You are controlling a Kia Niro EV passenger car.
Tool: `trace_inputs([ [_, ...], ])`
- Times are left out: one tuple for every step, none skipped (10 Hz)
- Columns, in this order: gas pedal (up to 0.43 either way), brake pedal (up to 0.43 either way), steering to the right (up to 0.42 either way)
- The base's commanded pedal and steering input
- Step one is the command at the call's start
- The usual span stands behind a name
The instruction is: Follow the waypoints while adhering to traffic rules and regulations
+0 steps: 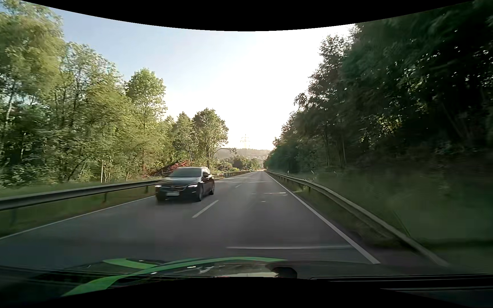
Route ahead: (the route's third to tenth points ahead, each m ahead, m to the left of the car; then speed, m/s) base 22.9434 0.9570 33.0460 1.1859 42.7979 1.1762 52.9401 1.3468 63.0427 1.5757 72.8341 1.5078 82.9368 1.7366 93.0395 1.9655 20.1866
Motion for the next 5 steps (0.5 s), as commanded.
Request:
trace_inputs([
  [0.169,0.000,0.000],
  [0.169,0.000,0.000],
  [0.169,0.000,0.000],
  [0.177,0.000,0.000],
  [0.189,0.000,0.001],
])
